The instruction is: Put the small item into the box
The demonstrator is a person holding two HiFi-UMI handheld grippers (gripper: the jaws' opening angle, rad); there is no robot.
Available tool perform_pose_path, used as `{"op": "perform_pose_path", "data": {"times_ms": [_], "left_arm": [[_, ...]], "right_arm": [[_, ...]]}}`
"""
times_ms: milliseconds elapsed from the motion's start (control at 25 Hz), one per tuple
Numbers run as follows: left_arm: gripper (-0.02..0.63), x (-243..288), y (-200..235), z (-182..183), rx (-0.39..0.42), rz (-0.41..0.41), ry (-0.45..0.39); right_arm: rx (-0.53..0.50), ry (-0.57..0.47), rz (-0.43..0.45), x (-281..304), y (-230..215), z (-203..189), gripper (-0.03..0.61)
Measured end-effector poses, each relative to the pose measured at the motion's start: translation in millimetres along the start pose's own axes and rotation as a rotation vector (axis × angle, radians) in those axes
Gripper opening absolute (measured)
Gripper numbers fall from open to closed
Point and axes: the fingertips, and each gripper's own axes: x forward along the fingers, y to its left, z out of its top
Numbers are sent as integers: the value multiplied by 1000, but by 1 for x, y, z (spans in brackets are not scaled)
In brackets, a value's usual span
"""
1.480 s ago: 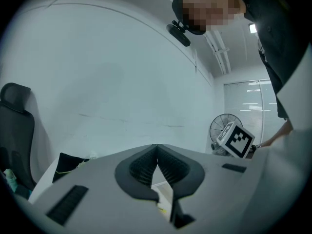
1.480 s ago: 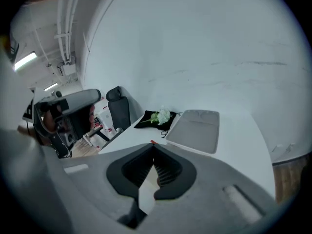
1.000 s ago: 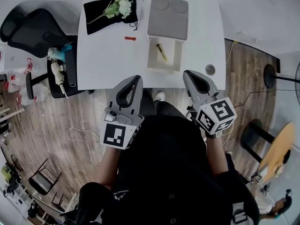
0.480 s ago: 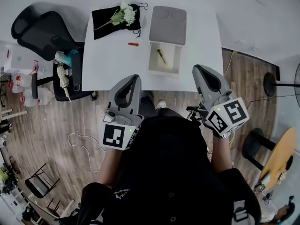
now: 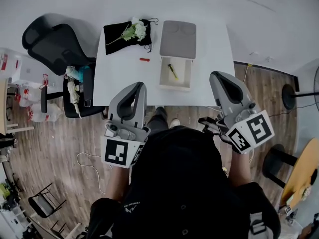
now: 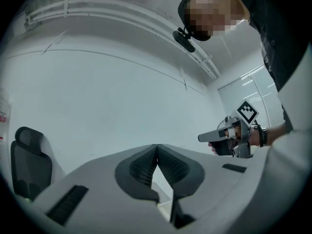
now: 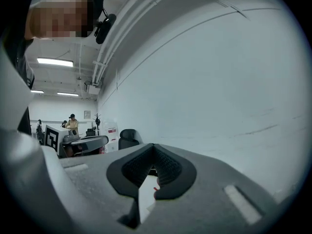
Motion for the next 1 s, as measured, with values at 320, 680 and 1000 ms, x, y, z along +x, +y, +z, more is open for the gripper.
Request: {"op": "perform_pose_path", "data": {"times_ms": [320, 680, 1000], "left_arm": [[5, -5, -3, 8, 4, 1, -21], [5, -10, -7, 6, -1, -12, -20], [5, -17, -7, -1, -7, 5, -11]], "right_arm": [[-37, -29, 1, -10, 12, 16, 5], [-22, -21, 1, -15, 19, 10, 5], [-22, -16, 3, -13, 18, 5, 5]]}}
